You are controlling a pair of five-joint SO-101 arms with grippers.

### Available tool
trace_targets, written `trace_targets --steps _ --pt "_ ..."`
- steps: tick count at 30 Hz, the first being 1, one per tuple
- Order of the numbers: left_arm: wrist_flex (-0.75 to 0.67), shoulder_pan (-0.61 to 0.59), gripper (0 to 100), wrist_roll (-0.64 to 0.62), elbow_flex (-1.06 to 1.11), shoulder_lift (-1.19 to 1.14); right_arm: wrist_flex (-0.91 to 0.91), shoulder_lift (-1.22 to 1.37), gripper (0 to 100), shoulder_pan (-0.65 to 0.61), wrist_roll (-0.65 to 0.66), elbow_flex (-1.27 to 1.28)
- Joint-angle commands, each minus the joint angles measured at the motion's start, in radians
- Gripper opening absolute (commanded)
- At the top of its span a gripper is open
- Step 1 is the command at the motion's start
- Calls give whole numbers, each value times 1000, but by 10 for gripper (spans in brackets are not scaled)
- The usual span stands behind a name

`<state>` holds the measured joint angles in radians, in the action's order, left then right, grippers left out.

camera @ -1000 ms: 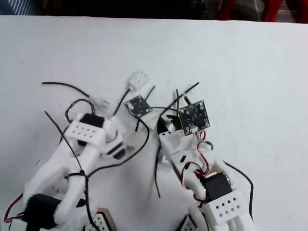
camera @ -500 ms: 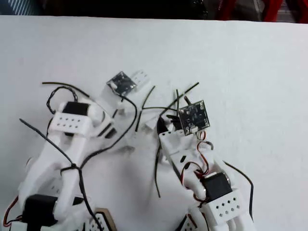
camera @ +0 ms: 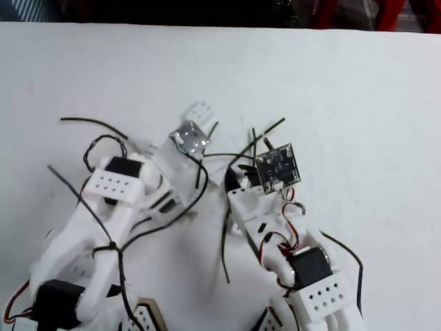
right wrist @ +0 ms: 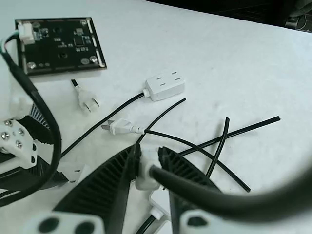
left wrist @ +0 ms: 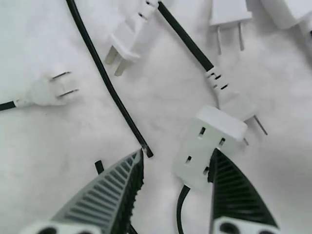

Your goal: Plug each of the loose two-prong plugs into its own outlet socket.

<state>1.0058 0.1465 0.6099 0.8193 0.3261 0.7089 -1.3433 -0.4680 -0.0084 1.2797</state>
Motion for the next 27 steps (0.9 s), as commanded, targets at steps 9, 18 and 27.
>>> trace_targets --steps 9,18,27 --pt "44 5 229 -8 -52 8 -15 -12 17 10 0 -8" --pt "238 30 231 2 -192 -1 -15 -12 17 10 0 -8" --pt "184 33 298 0 -229 -153 -15 -12 17 10 0 -8"
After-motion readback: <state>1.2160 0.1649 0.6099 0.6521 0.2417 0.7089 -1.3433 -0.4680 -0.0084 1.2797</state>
